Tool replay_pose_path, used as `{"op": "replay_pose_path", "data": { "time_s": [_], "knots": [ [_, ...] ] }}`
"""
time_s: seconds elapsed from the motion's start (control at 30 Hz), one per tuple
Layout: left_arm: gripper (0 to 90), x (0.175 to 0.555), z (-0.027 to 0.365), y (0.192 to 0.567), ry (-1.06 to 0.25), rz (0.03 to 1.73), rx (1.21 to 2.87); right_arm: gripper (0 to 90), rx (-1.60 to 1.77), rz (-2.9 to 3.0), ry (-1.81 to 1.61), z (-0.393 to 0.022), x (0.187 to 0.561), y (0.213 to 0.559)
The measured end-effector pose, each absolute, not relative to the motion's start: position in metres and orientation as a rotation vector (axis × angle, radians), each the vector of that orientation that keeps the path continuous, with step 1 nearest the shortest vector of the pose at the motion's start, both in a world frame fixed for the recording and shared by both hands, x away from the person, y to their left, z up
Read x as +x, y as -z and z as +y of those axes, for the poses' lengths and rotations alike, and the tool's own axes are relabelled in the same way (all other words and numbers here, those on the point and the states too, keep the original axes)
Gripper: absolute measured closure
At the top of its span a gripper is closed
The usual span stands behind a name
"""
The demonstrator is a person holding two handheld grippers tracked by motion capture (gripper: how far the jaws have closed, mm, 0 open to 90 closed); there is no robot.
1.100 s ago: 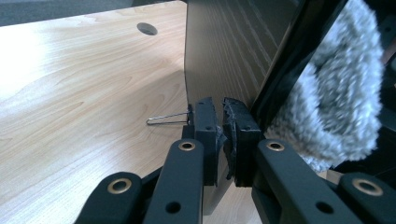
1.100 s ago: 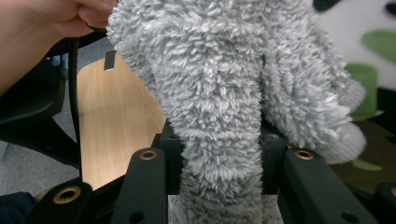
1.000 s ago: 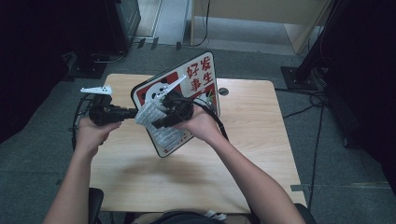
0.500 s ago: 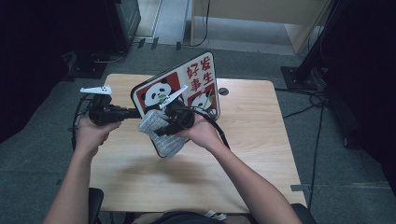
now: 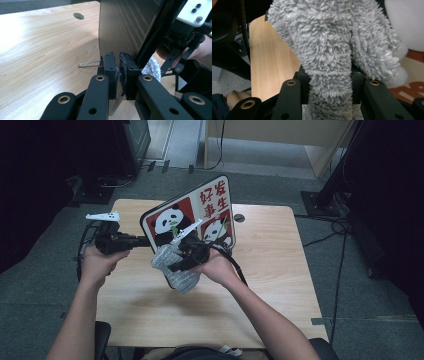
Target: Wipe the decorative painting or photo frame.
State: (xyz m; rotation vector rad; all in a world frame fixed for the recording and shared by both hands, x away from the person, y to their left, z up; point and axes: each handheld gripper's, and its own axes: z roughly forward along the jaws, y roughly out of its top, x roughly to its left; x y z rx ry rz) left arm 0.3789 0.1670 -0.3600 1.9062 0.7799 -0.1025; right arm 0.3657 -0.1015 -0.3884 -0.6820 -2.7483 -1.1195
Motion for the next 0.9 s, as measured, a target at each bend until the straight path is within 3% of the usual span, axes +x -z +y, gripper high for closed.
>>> {"op": "replay_pose_path", "data": {
  "time_s": [0.9],
  "knots": [
    [84.3, 0.379, 0.167, 0.361, 0.11, 0.781, 1.901, 65.1, -0.692, -2.726, 1.053, -0.11, 0.357, 0.436]
  ]
}}
